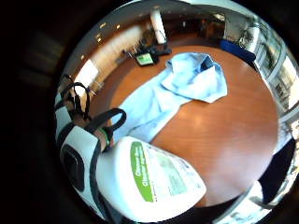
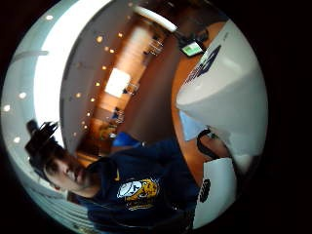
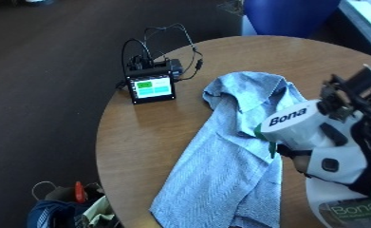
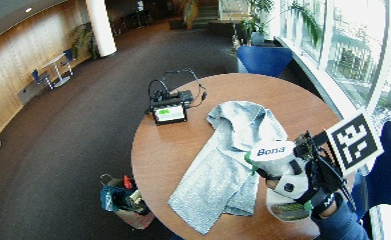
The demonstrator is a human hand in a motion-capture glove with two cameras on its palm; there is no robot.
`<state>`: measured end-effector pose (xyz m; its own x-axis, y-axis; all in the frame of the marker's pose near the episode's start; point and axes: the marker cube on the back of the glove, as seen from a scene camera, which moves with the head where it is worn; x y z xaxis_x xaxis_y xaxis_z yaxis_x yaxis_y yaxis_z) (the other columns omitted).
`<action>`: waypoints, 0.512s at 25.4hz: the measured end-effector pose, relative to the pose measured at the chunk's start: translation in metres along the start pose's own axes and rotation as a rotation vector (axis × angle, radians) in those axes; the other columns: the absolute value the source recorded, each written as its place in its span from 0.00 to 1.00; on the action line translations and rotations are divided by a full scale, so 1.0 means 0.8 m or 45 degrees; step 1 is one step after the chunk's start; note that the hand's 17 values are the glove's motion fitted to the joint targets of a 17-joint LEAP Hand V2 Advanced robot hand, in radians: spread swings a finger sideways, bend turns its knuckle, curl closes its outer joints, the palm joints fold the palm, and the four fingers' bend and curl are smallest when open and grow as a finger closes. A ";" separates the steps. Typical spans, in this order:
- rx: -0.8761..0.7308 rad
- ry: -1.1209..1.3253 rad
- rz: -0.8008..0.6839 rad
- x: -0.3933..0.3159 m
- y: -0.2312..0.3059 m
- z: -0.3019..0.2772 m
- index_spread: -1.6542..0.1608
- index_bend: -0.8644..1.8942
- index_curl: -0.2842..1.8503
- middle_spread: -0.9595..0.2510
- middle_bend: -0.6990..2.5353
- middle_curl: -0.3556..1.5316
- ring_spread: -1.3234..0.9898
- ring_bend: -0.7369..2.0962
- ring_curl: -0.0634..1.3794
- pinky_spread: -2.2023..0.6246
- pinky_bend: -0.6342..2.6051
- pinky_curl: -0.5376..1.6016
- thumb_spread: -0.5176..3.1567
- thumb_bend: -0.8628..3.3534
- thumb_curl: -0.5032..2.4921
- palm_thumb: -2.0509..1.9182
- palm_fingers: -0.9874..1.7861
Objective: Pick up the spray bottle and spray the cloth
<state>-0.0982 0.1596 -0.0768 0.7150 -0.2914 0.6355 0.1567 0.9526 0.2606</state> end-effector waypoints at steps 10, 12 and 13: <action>-0.687 0.880 0.150 0.024 -0.075 0.037 0.77 0.38 0.30 0.63 0.43 0.46 0.47 0.52 0.36 0.66 0.34 0.43 0.28 0.20 0.37 0.77 0.85; -0.771 1.043 0.156 0.030 -0.080 0.045 0.77 0.38 0.31 0.63 0.43 0.46 0.47 0.52 0.36 0.66 0.34 0.43 0.28 0.20 0.38 0.77 0.85; -0.805 1.111 0.155 0.033 -0.082 0.047 0.77 0.38 0.31 0.63 0.43 0.46 0.47 0.52 0.36 0.66 0.34 0.43 0.28 0.20 0.38 0.77 0.85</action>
<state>-0.1154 0.0860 -0.0501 0.9485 -0.2676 -0.1694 0.1960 0.9162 -0.3496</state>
